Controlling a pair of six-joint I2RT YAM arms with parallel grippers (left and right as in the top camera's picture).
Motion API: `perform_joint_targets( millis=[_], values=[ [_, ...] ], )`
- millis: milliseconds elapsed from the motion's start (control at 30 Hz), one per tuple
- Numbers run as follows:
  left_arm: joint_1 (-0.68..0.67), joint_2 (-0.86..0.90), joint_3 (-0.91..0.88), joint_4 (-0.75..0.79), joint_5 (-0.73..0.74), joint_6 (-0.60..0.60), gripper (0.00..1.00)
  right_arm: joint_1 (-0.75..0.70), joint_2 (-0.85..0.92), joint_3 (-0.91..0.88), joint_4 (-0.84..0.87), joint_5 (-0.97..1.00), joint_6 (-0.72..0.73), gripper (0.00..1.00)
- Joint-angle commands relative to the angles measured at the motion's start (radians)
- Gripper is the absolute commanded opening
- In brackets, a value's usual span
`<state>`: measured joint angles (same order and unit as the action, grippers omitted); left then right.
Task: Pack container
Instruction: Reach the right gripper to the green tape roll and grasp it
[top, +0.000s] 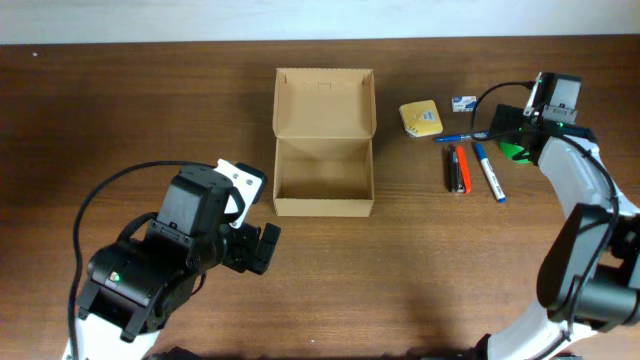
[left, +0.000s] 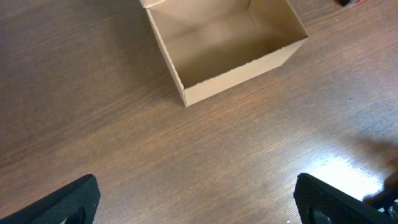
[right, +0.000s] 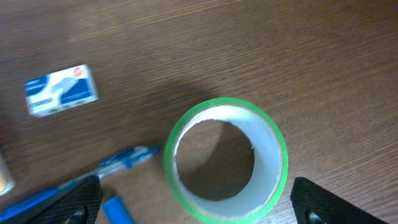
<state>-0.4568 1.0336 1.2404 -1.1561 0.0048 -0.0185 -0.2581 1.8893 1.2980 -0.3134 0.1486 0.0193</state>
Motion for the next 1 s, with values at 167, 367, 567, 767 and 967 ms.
perform_joint_targets(
  millis=[167, 367, 567, 767, 967],
  values=[
    [0.002, -0.012, 0.018, 0.002, 0.015, 0.016, 0.99, -0.018, 0.097, 0.024, 0.053, 0.022, -0.005, 0.95],
    [0.002, -0.012, 0.018, 0.002, 0.015, 0.016, 0.99, -0.018, 0.131, 0.024, 0.06, 0.021, -0.004, 0.79],
    [0.002, -0.012, 0.018, 0.002, 0.015, 0.016, 1.0, -0.018, 0.131, 0.024, 0.064, 0.021, -0.005, 0.5],
    [0.002, -0.012, 0.018, 0.002, 0.015, 0.016, 1.0, -0.018, 0.131, 0.024, 0.064, 0.021, -0.005, 0.24],
    [0.002, -0.012, 0.018, 0.002, 0.015, 0.016, 1.0, -0.016, 0.126, 0.045, 0.01, 0.021, -0.004, 0.04]
  ],
)
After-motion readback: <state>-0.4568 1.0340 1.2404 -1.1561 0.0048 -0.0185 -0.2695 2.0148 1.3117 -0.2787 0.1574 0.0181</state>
